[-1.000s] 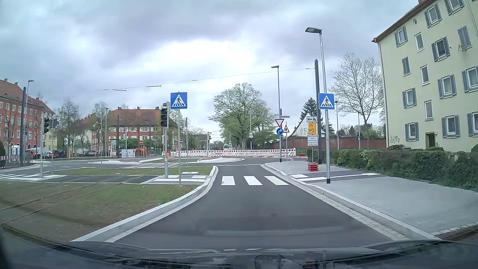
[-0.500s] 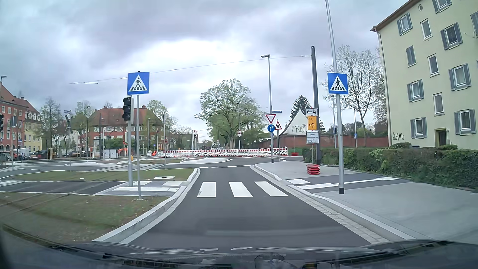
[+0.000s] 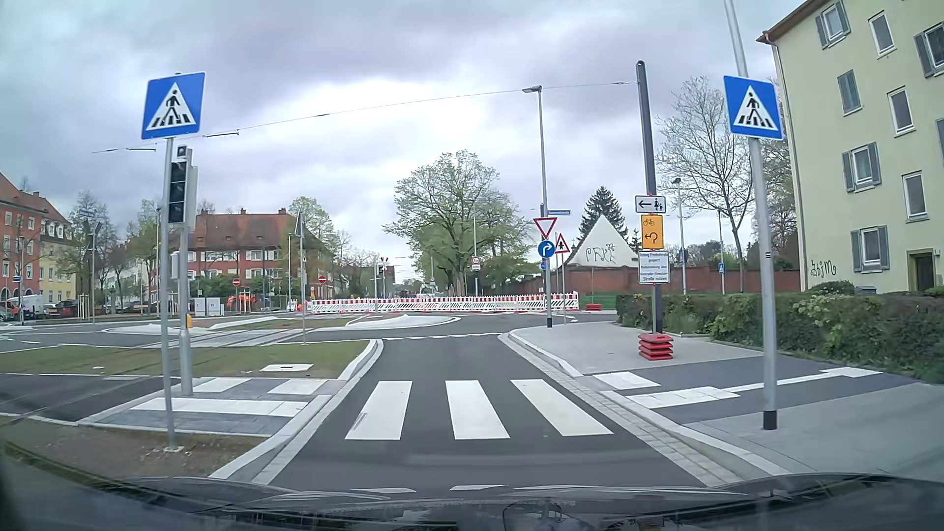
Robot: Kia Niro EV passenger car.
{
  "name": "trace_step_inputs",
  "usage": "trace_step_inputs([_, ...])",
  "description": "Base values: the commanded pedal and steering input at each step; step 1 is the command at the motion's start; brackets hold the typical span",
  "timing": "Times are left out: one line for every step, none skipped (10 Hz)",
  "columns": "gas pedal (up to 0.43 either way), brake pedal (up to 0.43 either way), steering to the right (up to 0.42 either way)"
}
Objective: Follow the waypoints while adhering to traffic rules and regulations
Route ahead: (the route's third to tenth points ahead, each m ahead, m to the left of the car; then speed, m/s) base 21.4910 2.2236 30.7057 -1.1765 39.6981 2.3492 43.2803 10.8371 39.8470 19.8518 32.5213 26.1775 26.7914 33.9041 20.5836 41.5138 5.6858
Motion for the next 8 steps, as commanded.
trace_step_inputs([0.020, 0.000, -0.059])
trace_step_inputs([0.020, 0.000, -0.066])
trace_step_inputs([0.020, 0.000, -0.066])
trace_step_inputs([0.028, 0.000, -0.065])
trace_step_inputs([0.028, 0.000, -0.062])
trace_step_inputs([0.028, 0.000, -0.061])
trace_step_inputs([0.028, 0.000, -0.061])
trace_step_inputs([0.028, 0.000, -0.059])
